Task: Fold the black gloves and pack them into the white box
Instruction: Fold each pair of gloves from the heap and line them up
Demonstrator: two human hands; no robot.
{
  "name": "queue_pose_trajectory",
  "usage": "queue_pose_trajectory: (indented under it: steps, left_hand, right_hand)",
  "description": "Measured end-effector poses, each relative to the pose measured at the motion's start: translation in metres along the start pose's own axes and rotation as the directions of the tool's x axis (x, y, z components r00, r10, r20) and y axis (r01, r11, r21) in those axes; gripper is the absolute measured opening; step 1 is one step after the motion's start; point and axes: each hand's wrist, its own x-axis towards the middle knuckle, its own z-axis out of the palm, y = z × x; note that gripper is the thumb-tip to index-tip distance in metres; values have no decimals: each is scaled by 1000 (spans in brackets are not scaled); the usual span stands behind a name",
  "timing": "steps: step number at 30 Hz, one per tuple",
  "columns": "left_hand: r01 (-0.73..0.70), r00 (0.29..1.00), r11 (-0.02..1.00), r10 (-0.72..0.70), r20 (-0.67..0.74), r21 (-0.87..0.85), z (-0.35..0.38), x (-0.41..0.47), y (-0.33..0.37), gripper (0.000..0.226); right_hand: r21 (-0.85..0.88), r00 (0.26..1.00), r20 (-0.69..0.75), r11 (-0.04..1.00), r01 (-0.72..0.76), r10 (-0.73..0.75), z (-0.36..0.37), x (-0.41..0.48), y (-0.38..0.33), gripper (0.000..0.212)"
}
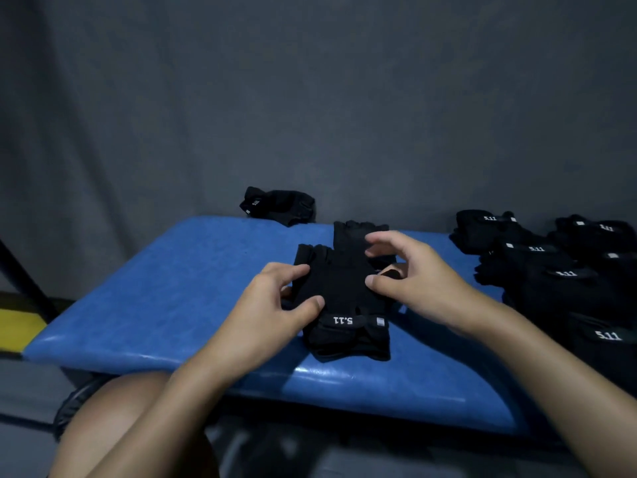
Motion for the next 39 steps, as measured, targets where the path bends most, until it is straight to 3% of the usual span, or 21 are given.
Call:
queue_pose_trajectory:
  steps: [4,8,11,15,19,23,27,39]
  left_hand:
    - [-39,999,989,37,18,143,3,1,-9,54]
    - [-62,998,985,65,-18,163,5,1,-17,51]
    - [-177,979,956,195,-54,235,4,-1,-12,50]
    - [-320,947,853,301,112,412,15,-4,1,61]
    - [-319,944,759,202,260,568,28,-7,4,75]
    - [-291,947,739,134,291,608,29,-9,0,75]
    - [-295,942,719,108,319,629,31,-11,0,71]
    - [-323,934,647,100,344,691,33,-12,0,68]
  right_hand:
    - [-112,999,-28,994,18,-21,-2,-3,3,49]
    - [-230,992,-119,971,-56,29,-13,-11,8,39]
    - [-279,987,-148,954,-109,69,-21,-17,10,29]
    - [-312,986,-129,939,-143,107,-19,-22,12,17]
    - [-302,986,-85,940,-159,140,-12,-21,17,23]
    - [-283,989,-79,949,-140,123,-8,-17,18,7]
    - [-233,991,-96,965,-118,98,-10,-14,13,11]
    - [-390,976,-159,898,-204,152,1,-7,22,16]
